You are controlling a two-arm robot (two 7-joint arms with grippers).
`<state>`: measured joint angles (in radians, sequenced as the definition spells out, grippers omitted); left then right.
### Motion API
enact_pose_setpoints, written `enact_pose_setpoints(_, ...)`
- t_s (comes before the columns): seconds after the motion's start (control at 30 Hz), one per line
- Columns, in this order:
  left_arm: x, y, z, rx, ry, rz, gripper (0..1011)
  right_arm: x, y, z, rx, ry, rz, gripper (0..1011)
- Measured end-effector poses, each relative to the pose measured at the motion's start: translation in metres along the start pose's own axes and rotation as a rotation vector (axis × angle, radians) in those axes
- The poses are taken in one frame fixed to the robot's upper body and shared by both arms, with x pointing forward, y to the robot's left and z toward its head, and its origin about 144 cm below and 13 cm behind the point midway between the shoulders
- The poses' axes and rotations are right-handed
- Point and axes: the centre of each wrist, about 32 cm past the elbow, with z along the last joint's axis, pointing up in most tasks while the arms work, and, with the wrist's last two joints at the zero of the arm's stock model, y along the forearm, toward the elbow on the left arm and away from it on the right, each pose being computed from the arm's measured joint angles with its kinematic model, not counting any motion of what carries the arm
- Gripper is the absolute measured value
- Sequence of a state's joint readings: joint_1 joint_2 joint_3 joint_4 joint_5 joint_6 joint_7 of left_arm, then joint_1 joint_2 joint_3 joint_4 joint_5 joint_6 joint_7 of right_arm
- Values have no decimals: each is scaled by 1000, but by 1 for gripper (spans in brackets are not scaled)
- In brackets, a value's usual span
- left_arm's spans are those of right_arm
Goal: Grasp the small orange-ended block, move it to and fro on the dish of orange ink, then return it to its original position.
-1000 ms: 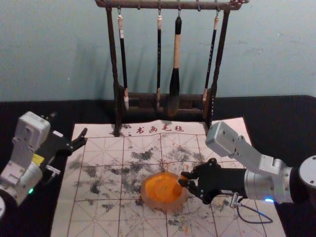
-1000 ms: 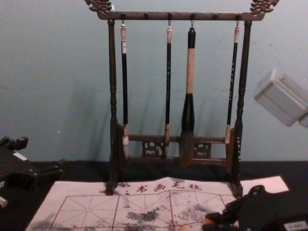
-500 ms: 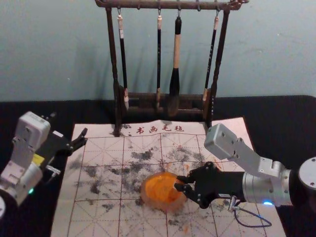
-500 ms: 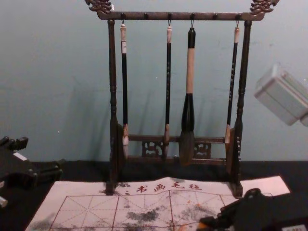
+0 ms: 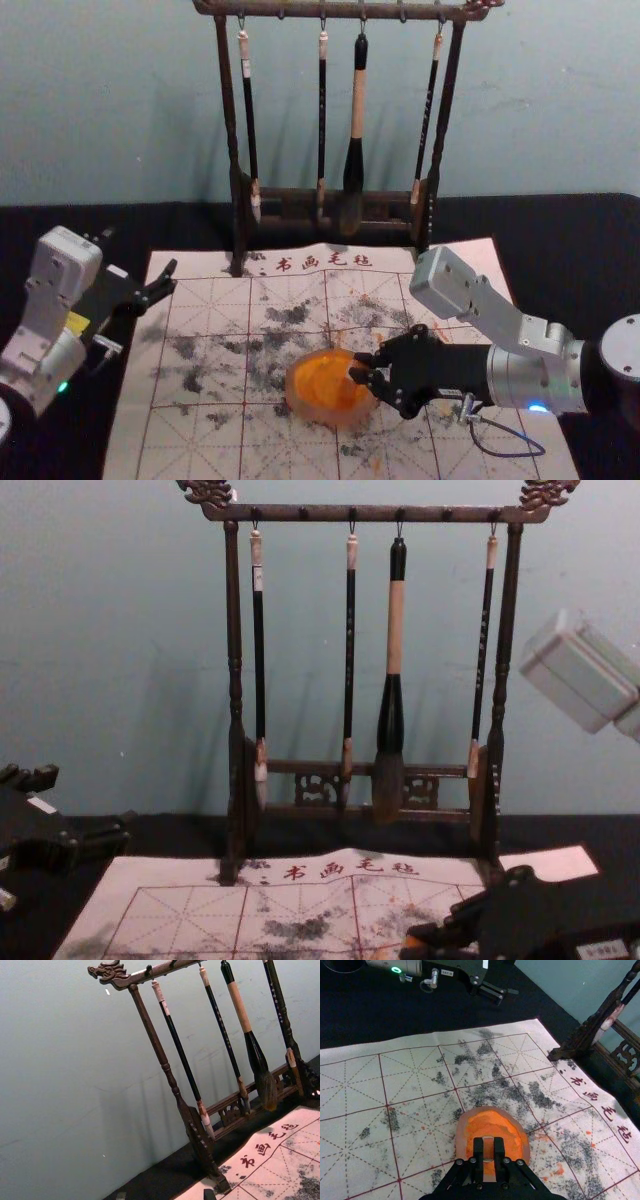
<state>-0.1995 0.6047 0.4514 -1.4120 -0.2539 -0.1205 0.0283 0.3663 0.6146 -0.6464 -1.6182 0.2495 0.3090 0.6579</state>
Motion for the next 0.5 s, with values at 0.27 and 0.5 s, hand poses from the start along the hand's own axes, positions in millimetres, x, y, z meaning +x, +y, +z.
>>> enact_pose_setpoints(0.27, 0, 0, 0, 0, 0, 0, 1001, 0, 0, 0, 1, 4, -2, 92)
enact_pose_setpoints(0.5, 0, 0, 0, 0, 0, 0, 1001, 3, -8, 3, 17, 4, -28, 92)
